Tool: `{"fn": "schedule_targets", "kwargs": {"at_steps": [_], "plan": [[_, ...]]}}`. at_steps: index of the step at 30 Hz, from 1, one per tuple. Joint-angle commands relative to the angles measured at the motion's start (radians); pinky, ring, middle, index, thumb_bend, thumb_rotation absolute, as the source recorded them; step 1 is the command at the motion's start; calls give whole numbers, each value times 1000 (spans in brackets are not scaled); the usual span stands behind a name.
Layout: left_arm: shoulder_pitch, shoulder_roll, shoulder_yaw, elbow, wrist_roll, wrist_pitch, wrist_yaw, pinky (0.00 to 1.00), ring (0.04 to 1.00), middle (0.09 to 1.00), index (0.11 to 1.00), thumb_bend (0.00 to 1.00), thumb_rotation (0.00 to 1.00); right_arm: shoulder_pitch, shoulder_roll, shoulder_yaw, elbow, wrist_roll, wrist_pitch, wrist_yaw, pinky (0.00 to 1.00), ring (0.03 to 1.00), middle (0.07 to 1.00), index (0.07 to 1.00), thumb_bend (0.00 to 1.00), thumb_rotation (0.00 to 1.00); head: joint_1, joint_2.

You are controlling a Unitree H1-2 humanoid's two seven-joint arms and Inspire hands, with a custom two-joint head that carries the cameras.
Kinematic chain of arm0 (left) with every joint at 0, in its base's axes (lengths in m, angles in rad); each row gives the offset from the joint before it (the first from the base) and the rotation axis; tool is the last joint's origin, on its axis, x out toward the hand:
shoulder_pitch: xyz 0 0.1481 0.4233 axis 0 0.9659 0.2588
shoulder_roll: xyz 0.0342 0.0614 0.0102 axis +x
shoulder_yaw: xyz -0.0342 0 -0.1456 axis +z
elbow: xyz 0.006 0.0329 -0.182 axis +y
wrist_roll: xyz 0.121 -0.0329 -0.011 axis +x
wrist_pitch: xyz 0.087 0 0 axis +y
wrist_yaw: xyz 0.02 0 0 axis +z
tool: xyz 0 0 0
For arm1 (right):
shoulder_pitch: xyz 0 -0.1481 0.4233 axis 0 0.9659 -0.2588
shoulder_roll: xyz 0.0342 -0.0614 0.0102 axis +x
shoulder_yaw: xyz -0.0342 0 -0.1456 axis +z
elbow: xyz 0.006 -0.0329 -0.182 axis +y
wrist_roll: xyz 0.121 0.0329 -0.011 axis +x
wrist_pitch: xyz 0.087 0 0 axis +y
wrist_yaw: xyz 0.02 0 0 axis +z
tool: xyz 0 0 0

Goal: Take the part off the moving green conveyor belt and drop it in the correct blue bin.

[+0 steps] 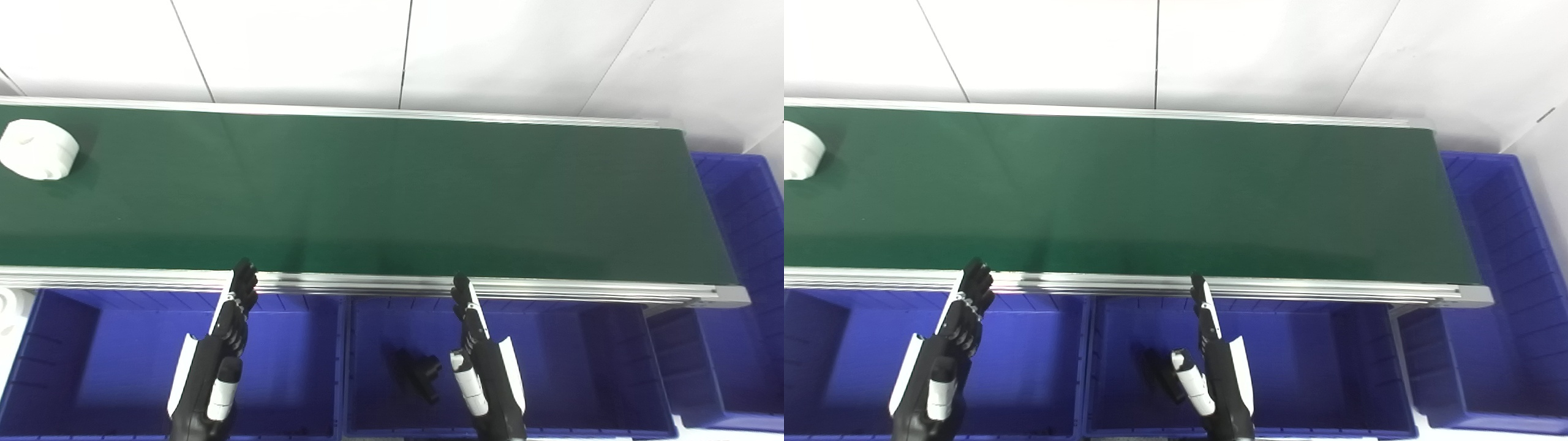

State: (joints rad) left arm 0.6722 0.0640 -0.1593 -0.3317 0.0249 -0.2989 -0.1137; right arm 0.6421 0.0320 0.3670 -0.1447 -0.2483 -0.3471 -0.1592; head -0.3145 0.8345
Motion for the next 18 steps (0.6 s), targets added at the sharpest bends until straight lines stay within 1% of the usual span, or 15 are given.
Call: {"fn": "schedule_targets", "kwargs": {"at_steps": [1,4,10,18], "plan": [[1,-1,-1,-10,-7,-27,5,1000,1000,1000,1000,851,1000,13,31,8,-16,-6,-52,-6,998,988,1000,1000,827,1000,2,1],[-2,-3,0,-7,-4,-31,7,1000,1000,1000,1000,858,1000,13,31,4,-15,-17,-55,-12,999,984,1000,1000,820,1000,1,0],[-6,-5,3,-11,-2,-18,6,1000,1000,1000,1000,855,1000,9,38,-3,-7,-26,-70,-26,1000,982,1000,1000,801,1000,-2,1],[-6,-4,3,-12,-10,-12,2,1000,1000,1000,1000,851,1000,10,44,-7,-3,-41,-78,-37,984,979,1000,1000,797,1000,-4,3]]}}
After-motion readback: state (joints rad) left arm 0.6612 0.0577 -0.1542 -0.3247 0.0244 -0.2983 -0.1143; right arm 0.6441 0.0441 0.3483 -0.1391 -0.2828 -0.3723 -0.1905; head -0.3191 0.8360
